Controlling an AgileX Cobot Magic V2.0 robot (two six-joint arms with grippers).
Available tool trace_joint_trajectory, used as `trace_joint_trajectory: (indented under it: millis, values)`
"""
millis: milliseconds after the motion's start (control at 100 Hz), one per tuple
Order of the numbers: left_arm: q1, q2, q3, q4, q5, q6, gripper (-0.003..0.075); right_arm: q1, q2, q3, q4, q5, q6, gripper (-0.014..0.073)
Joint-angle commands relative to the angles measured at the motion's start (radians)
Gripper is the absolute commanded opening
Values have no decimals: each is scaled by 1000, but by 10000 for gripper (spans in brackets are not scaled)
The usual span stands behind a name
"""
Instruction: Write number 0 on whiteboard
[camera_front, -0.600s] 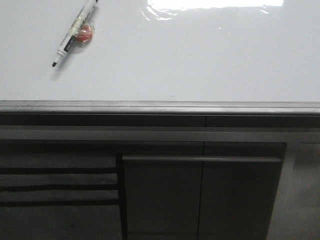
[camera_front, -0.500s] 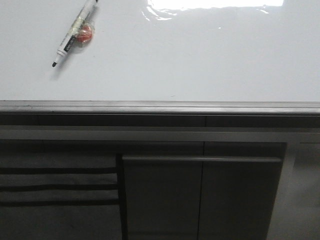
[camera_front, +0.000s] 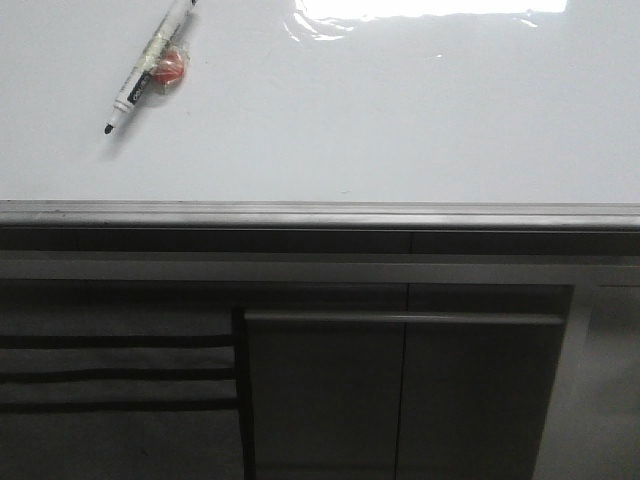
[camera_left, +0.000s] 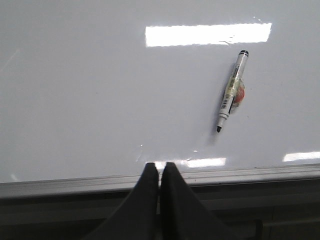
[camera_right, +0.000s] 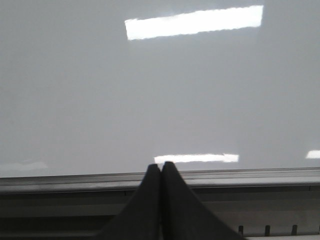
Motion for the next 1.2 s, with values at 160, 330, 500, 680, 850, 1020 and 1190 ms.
trace_joint_trajectory:
  millis: [160,330,500,680,850,1020,1190]
  values:
    - [2,-25,24,0,-78,-11,-20,-6,-13,13,0,-78,-2,-73]
    - [2,-25,24,-6,-88,-11,-20,-6,-13,9,0,-99,-2,-73]
    - [2,-25,-59,-53,-65,-11,-20,-6,-5,-108,0,25,-2,-73]
    - [2,29,-265,-46,119,-11,-20,-4,59,-297,0,204,-23,-73]
    - [2,193,-466,4,344,-5,-20,-4,213,-495,0,414,-121,-73]
    - [2,353,-598,-3,499,-5,-20,-4,365,-640,24,548,-129,-73]
    - [2,455,-599,-6,451,-5,-20,-4,440,-655,48,522,-126,-73]
